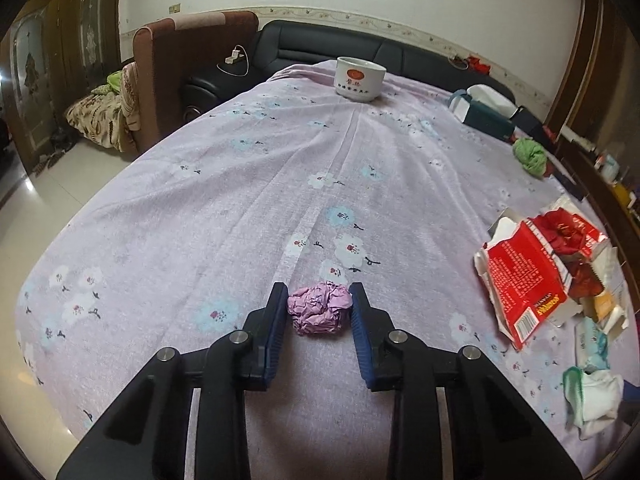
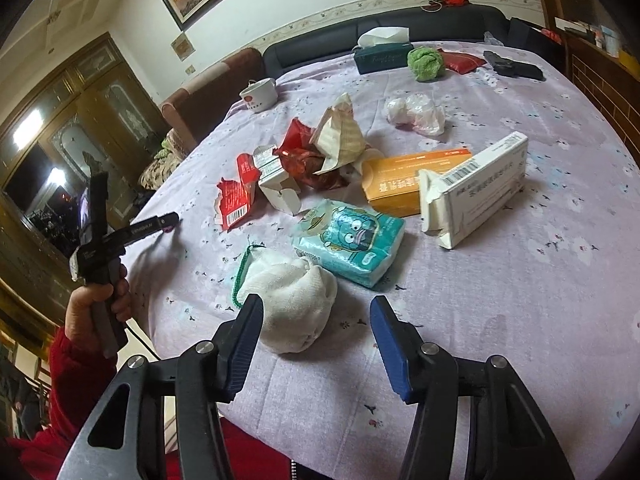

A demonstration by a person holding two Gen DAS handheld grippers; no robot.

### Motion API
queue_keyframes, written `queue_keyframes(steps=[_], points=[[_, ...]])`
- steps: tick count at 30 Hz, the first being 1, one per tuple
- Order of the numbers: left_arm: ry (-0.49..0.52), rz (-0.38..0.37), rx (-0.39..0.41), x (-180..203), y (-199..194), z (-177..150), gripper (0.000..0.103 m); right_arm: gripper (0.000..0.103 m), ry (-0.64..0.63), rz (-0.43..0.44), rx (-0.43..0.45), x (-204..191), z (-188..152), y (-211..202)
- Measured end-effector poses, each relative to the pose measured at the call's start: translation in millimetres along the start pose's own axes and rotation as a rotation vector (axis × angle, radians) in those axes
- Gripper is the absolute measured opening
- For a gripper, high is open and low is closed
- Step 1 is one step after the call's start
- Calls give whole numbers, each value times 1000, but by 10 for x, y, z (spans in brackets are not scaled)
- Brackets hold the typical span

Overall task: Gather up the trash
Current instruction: 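Grasp the pink crumpled paper with the left gripper while the right gripper approaches the white cloth, then grasp the white cloth with the right gripper while the left gripper holds the pink paper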

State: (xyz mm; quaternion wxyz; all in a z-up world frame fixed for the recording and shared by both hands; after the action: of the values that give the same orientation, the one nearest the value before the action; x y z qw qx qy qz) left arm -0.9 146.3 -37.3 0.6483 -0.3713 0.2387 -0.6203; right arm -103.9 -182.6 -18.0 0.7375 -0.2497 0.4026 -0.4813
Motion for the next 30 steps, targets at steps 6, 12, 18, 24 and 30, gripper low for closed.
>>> queue_keyframes(steps=[6, 12, 18, 24, 30], points=[[44, -42, 38, 226, -198, -97, 30, 60, -51, -18, -19, -106, 27, 181], [119, -113, 80, 659, -453, -197, 30, 60, -85, -12, -16, -211, 43, 295], [179, -175, 92, 1020, -597, -299, 30, 58, -120, -17, 6, -279, 39, 316], [221, -209, 85, 1279, -643, -379, 30, 34, -120, 48, -4, -318, 36, 403], [263, -246, 81, 1557, -668, -421, 30, 24, -93, 58, 70, -235, 58, 170]])
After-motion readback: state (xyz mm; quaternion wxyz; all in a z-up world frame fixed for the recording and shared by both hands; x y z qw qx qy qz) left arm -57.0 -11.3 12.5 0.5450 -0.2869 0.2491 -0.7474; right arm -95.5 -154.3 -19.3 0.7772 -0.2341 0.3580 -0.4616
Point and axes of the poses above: each gripper's, at about its wrist camera, not at the fingertips, and y roughly the way its jaws point, x to its right, z to its top, the point moved 7 cm from there along y, roughly the way its jaws point, and after that the axes turned 4 degrees about -x, right-handed, at the moved point
